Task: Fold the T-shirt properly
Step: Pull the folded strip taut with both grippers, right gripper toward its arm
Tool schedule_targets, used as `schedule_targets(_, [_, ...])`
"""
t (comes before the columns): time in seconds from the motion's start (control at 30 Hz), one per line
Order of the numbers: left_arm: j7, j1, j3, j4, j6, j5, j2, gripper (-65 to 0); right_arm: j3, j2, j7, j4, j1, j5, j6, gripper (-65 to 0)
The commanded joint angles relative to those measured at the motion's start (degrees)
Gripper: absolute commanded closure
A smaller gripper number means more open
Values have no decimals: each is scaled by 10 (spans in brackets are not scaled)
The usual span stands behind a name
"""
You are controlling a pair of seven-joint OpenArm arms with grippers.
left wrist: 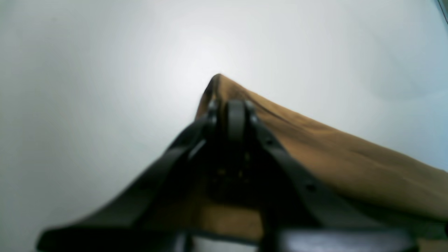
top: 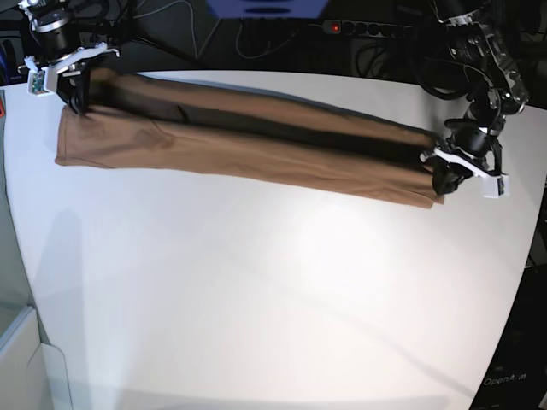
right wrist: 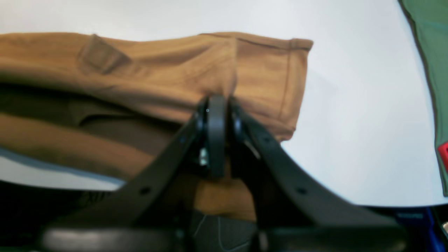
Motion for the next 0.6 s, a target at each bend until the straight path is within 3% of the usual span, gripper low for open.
schedule_targets(0.0, [-16,-3,-3,9,-3,-10,-6,-23,6,-5,17,10,-14,10,-3,-7])
schedule_targets(0.57, [-16,-4,-3,9,-3,-10,-3,-23,3,-33,17,-12,-34,10,-3,-7])
